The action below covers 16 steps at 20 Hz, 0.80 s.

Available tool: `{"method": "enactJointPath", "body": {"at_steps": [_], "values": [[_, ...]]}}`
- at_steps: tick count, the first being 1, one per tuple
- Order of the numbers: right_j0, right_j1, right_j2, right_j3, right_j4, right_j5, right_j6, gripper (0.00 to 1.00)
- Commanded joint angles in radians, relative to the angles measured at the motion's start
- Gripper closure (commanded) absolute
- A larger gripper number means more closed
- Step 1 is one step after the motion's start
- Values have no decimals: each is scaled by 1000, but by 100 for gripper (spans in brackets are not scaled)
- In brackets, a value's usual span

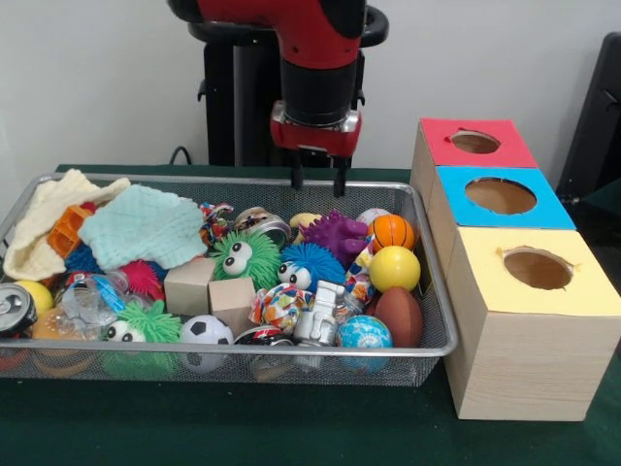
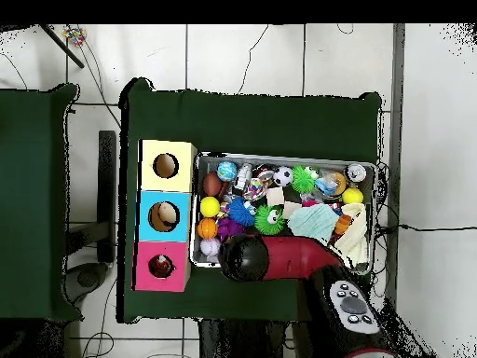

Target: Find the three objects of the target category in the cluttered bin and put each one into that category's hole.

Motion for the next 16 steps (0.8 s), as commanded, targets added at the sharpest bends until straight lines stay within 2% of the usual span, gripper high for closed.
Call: {"method": "enactJointPath", "body": {"at_steps": [1,4,9,16], "values": [[68,118,-9,32,-28,-157,148,0],[105,175,-50,15,-40,-234,168,0],[170,277,-135,-71,-23,-319,176,0],[194,294,-198,-120,-5,-299,110,0]]}}
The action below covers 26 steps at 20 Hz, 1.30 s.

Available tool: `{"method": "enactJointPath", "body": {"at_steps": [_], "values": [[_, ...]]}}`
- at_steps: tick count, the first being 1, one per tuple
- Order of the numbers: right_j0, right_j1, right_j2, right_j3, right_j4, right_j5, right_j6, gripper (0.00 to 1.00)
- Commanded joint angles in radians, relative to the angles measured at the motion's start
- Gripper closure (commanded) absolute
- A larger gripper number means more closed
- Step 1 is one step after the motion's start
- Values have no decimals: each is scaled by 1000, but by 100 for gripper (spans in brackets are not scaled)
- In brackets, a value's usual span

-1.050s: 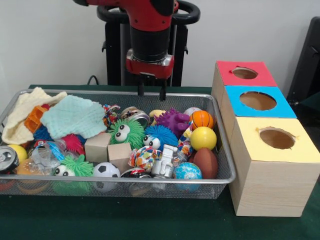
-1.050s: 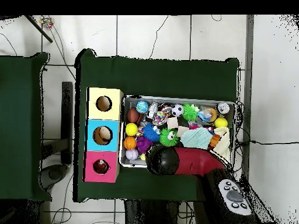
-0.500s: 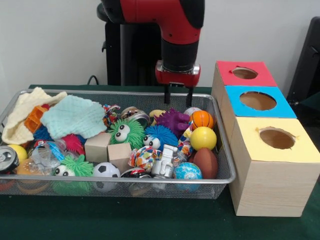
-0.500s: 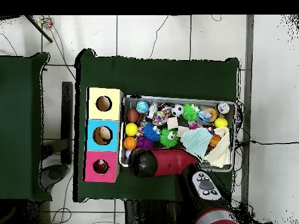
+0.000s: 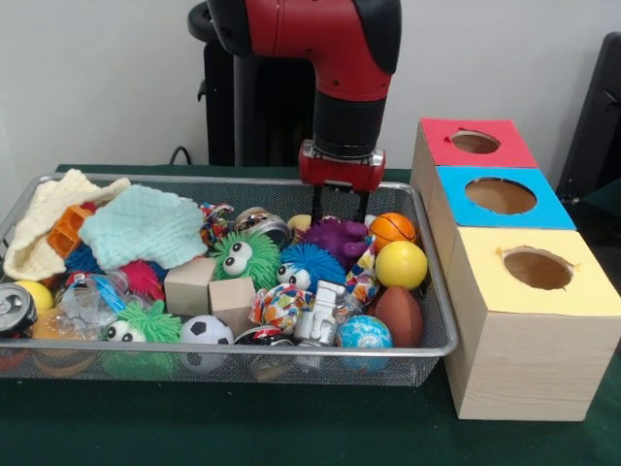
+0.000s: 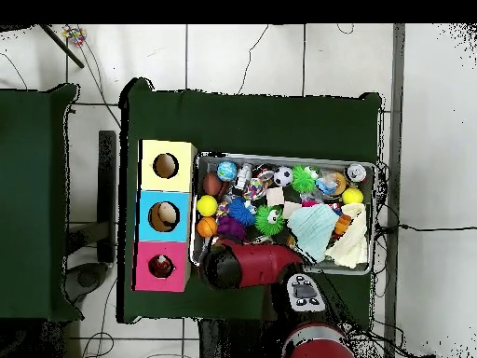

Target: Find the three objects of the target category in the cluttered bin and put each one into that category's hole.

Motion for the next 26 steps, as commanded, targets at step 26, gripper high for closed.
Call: {"method": "enactJointPath", "body": {"at_steps": [26], "values": [[-72,149,60,-72,101,254,51,0]]}}
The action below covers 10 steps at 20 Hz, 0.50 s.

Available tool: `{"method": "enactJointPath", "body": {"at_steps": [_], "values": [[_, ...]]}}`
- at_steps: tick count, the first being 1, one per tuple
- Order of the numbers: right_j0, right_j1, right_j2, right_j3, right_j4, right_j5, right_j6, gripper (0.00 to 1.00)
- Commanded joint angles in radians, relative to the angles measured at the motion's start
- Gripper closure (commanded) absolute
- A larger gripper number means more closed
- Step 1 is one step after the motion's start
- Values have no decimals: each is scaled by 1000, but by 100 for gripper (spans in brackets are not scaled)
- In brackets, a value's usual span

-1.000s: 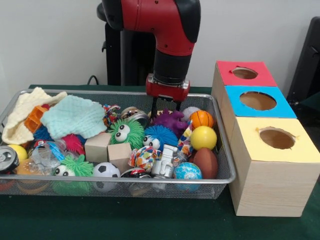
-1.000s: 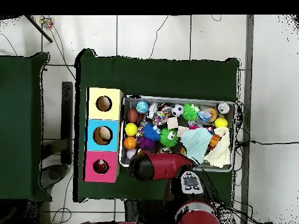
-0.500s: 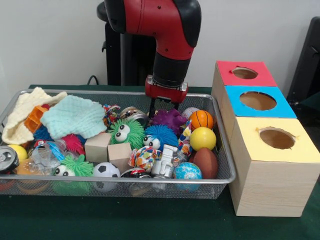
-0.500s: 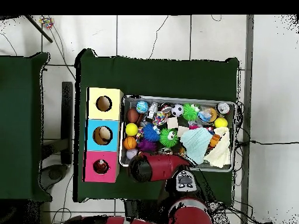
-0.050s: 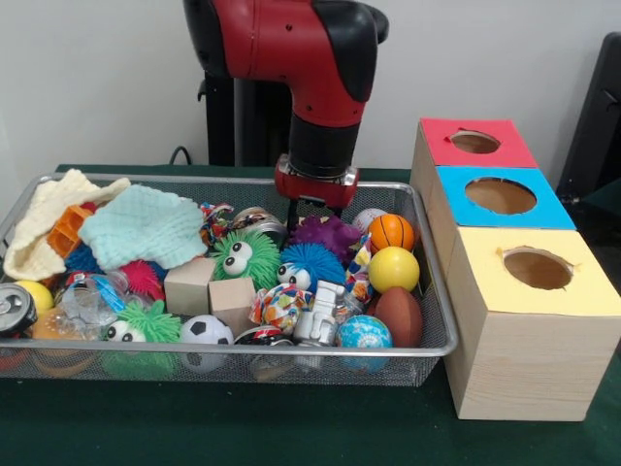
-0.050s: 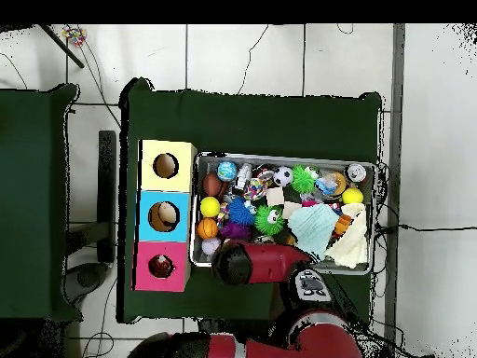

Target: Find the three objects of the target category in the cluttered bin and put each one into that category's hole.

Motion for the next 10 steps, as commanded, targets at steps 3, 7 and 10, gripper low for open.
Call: {"method": "enactJointPath", "body": {"at_steps": [3,7,10], "values": [[10,73,13,-76,48,256,59,0],[-20,123,31,-97,62,281,53,0],[-61,121,72,-98,96,375,29,0]]}}
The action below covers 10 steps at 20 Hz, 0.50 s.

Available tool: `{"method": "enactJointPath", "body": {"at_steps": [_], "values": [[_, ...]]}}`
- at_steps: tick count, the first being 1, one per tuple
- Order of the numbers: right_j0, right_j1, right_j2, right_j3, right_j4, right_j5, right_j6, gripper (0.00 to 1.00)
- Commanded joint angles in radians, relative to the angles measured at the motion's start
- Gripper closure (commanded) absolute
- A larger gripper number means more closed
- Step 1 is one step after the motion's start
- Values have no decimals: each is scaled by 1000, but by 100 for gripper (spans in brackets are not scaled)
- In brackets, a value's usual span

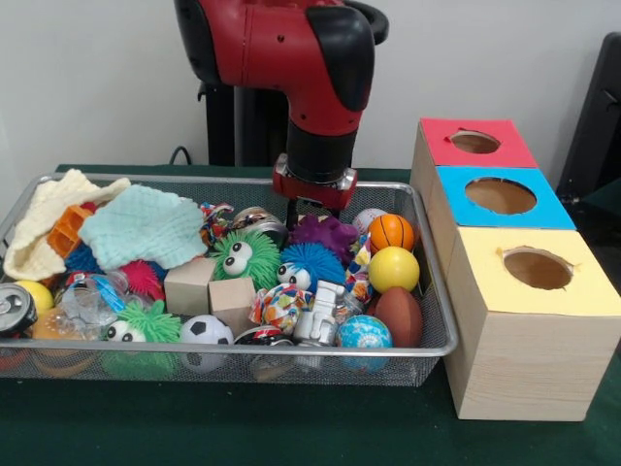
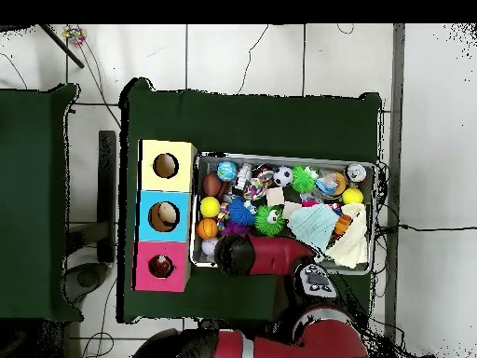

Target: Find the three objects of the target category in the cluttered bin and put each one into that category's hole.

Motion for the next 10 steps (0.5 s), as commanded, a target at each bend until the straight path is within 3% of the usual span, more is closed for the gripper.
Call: {"method": "enactJointPath", "body": {"at_steps": [1,10], "values": [[-57,112,60,-74,60,278,27,0],[-52,172,65,-111,83,266,44,0]]}}
